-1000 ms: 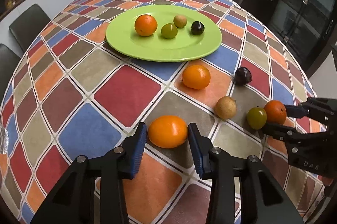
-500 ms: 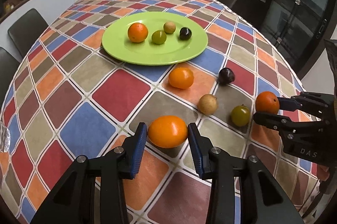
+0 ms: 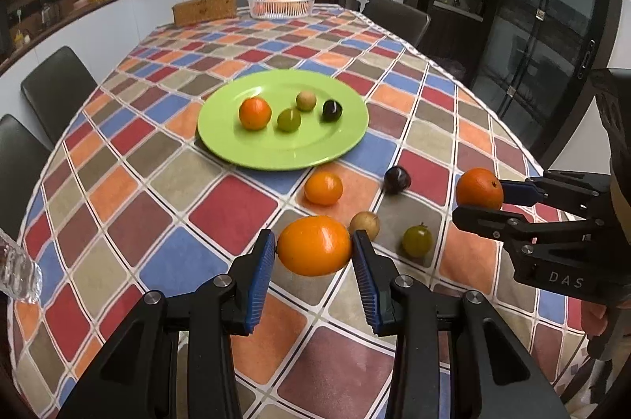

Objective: Organize fruits
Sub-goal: 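Grasp and lift the orange tomato with the left gripper while the right gripper lifts the mandarin, then carry both fruits onto the green plate and open both grippers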

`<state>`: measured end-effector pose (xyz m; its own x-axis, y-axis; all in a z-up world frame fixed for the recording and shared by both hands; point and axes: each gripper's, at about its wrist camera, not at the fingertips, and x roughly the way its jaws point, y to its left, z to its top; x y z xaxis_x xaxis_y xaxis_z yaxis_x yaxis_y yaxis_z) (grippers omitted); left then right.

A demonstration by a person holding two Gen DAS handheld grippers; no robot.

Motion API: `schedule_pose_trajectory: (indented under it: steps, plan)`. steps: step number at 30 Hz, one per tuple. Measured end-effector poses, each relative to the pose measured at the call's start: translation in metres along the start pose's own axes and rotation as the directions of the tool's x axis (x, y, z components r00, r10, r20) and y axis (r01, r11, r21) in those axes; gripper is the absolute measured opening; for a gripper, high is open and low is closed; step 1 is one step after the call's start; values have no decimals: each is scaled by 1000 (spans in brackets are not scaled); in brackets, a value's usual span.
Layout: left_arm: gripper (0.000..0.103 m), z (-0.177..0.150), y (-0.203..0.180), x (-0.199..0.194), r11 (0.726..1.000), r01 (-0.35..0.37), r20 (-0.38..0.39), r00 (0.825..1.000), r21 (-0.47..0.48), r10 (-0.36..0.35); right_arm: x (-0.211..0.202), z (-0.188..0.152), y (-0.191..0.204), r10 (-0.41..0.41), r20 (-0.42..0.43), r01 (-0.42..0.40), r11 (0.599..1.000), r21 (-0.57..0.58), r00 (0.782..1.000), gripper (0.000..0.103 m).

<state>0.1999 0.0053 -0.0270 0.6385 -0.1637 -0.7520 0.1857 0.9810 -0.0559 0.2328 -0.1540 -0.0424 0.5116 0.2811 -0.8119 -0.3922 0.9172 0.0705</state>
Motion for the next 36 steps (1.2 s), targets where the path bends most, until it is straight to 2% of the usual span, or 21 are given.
schedule_pose_trajectory:
  steps: [18, 36]
  plan:
    - [39, 31, 6, -19, 1000, -4, 110, 994, 10, 3, -23, 40, 6, 44, 136, -46, 999, 10, 990, 42]
    - [39, 65, 36, 2, 1000, -4, 159, 987, -1, 4, 8, 89, 13, 89, 135, -86, 996, -27, 987, 42]
